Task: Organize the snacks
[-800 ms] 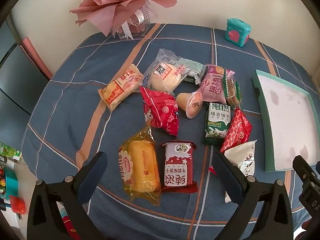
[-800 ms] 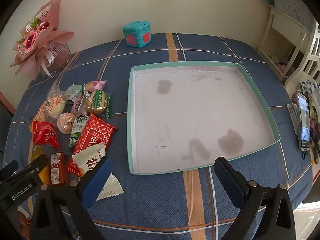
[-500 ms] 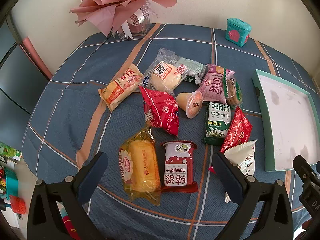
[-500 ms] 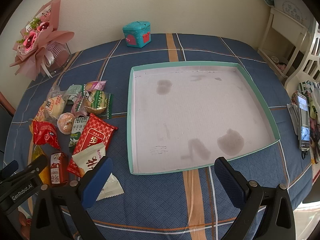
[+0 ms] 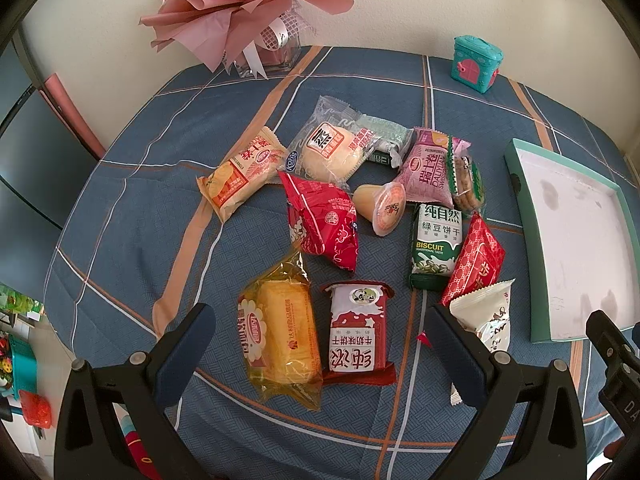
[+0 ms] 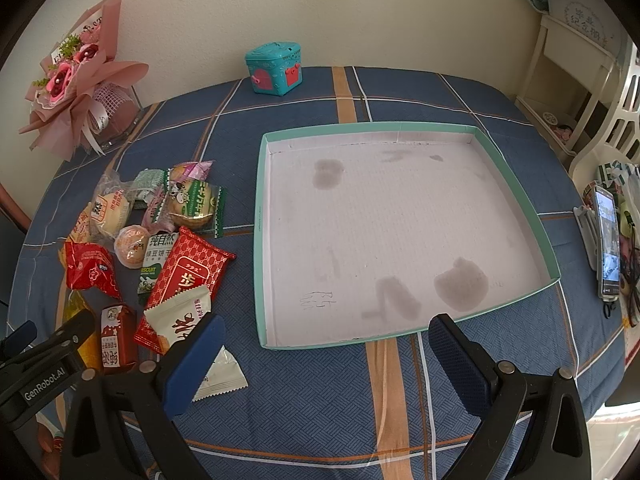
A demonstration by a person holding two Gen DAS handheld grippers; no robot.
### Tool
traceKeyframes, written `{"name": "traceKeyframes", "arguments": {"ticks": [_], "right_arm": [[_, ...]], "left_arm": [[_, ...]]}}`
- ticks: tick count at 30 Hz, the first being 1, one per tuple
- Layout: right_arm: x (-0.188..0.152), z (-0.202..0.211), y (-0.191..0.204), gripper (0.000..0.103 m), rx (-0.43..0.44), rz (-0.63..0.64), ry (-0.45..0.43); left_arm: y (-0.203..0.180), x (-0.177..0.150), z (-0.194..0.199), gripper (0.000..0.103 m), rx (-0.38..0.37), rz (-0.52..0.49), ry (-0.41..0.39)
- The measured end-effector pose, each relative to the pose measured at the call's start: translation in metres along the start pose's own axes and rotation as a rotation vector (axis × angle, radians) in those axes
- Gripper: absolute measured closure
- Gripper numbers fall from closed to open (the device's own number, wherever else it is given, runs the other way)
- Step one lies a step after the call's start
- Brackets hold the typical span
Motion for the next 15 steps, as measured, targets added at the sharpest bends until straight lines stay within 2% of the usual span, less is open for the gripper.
{"name": "traceKeyframes", "arguments": {"ticks": [15], "right_arm": [[0.0003,0.0004,0.0006,0.0,0.001,0.001,0.001]], "left_arm": [[0.0009,-0.0006,0.0016,0.0,-0.01,-0.001,-0.005]]}}
Point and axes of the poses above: each gripper's, at about its wrist camera, not at the fingertips, and z roughly against the way its jaws point, y to its left, x to its top, the point moved 6 cm from there along -z, roughly the way its jaws point
